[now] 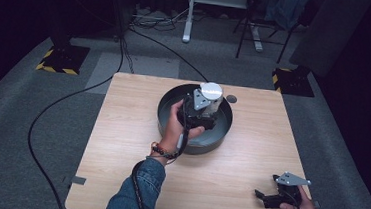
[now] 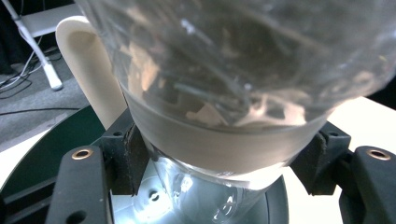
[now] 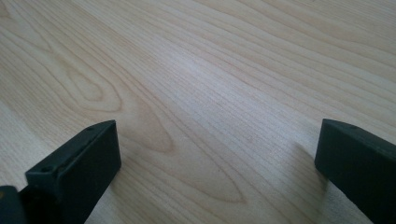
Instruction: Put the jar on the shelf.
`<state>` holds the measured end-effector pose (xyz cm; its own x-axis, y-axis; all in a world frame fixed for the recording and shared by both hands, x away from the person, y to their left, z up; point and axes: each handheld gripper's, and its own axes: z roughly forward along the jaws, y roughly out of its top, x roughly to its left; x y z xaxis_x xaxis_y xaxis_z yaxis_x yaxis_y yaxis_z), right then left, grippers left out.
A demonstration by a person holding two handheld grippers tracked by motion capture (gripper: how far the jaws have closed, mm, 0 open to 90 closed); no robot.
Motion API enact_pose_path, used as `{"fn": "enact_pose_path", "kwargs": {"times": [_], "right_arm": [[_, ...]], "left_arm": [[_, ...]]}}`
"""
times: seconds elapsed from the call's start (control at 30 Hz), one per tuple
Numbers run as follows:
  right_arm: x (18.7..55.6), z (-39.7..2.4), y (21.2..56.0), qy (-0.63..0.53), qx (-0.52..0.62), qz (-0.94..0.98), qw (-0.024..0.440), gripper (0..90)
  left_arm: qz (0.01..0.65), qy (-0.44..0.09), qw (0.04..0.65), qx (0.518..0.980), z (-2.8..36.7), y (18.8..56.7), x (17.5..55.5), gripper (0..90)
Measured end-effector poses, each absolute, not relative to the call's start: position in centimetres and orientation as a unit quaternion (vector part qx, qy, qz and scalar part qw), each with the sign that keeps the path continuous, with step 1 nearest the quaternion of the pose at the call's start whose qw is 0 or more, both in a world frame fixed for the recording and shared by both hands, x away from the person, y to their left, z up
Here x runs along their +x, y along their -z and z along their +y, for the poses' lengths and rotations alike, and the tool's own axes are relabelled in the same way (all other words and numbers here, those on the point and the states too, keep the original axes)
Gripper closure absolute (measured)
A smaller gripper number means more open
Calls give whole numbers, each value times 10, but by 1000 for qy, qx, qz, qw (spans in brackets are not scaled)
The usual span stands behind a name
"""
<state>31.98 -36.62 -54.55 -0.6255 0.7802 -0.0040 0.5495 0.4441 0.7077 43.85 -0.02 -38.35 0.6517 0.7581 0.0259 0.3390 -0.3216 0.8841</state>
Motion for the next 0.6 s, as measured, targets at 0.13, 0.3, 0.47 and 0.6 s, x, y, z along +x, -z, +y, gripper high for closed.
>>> {"fn": "enact_pose_path", "kwargs": {"times": [0.13, 0.3, 0.47, 0.6], "right_arm": [[320, -366, 545, -344, 399, 833, 167, 2], [320, -366, 545, -344, 399, 833, 168, 2], [320, -366, 545, -345, 399, 833, 168, 2], [320, -366, 545, -345, 399, 833, 168, 2]], "left_arm": [[357, -221, 461, 782, -2, 390, 442, 303], [364, -218, 455, 783, -5, 398, 445, 303], [375, -213, 449, 783, -4, 407, 449, 303], [380, -208, 443, 785, -4, 415, 451, 303]]}}
